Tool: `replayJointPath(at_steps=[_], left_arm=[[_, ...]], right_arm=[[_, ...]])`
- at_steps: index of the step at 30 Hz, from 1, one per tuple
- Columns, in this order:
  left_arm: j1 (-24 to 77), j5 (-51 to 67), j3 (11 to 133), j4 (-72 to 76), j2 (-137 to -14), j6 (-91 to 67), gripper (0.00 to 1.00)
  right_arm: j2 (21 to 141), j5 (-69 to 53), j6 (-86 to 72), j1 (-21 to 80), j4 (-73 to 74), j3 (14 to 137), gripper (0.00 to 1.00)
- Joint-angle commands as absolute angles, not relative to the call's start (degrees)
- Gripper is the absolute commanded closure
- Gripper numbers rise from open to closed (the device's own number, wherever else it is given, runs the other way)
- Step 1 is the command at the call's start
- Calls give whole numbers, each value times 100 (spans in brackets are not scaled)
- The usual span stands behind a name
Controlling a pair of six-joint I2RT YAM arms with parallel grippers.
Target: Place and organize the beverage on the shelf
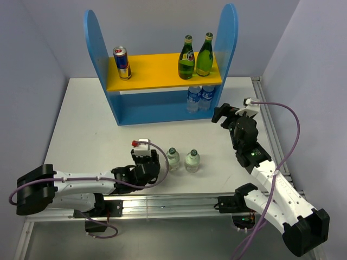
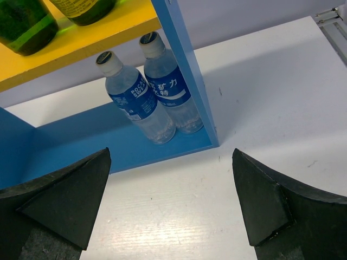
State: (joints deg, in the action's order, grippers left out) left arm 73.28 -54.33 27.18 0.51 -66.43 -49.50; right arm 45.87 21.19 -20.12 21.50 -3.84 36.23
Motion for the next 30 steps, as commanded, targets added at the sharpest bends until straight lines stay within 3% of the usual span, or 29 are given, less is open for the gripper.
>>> replayJointPath(at_steps=[1, 2, 5, 12, 17, 30], left_arm=[[6962, -5396, 2803, 905, -6811, -4298, 61], [6935, -5431, 2891, 870, -6812, -4237, 84], [6864, -5589, 3391, 467, -6724, -3965, 100], [6645, -5582, 5060, -325, -6232, -2570, 100], [5951, -5081, 6607, -413, -6424, -1627, 100], [3649, -2857, 11299, -1766, -8823, -685, 100]], right_arm=[[4553, 2224, -2030, 2162, -571, 3621, 0], [4553, 2224, -2030, 2162, -580, 3621, 0], [4562, 2224, -2039, 2162, -615, 3612, 0], [4623, 2171, -2083, 2162, -686, 3595, 0], [4623, 2153, -2083, 2162, -721, 3604, 0], [4395, 2189, -2083, 2162, -703, 3533, 0]])
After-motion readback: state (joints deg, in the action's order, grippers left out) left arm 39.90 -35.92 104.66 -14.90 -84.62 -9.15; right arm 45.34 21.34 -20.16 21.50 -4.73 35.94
